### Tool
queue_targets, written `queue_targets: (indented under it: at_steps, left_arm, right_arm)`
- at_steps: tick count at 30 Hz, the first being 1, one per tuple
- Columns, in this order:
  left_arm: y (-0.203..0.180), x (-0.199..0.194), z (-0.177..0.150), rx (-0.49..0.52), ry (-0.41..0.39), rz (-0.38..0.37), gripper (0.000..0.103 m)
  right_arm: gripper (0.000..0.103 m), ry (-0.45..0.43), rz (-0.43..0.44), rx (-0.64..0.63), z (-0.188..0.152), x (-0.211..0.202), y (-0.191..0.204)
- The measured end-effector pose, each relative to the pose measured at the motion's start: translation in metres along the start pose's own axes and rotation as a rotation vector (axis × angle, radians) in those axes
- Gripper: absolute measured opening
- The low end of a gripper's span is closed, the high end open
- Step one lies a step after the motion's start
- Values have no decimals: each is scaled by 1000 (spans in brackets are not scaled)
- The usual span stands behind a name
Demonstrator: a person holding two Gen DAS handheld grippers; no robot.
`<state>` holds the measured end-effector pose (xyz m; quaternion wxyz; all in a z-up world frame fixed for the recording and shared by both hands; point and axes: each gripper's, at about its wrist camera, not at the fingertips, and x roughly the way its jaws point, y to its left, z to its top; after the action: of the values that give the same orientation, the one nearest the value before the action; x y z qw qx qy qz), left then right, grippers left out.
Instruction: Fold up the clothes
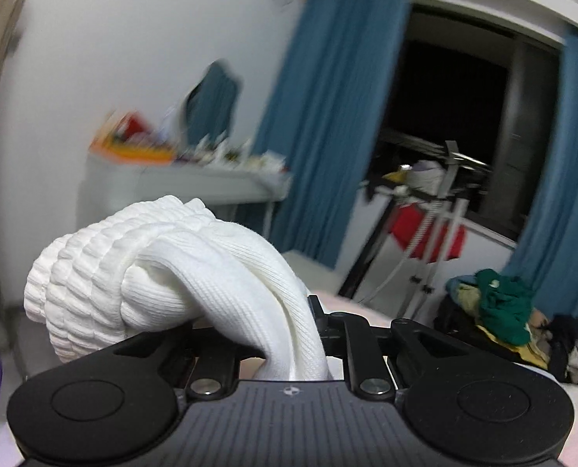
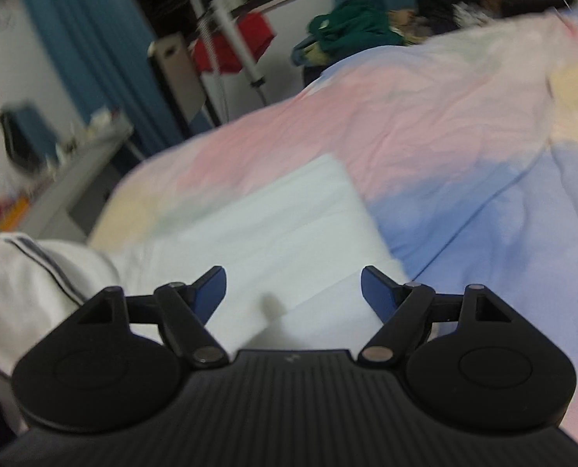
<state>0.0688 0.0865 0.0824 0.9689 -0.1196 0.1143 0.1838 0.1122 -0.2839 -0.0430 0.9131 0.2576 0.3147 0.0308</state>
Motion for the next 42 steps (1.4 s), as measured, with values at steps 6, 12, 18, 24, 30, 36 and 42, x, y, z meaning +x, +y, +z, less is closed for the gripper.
queue_targets:
  at_steps: [6,12,18,24,30,36,42]
  left_arm:
    - [-143,-26,-29,178,-81,-113,15]
    - [-247,-48,-98,340,-110,-227,15]
    - [-310,-49,-199,529,-50,-319,15]
    - [-327,-31,-253,650,79,-412,28]
    - [-304,-28,-257,782,89,-527,62]
    - [-257,-44,-246,874,112,-582,73]
    - [-171,-58,-229,893,100,-515,76]
  right_arm:
    - [79,-88,-20,123,22,-25,-35]
    - [80,-219,40,279,45,-59,-92]
    - [80,-259,49,394,46,-67,-123]
    - [80,-238,91,344,43,-59,-116]
    - [80,-228,129,297,41,-55,-104]
    - [81,-175,164,308,38,-46,-99]
    - [81,-51,83,343,28,-25,-94]
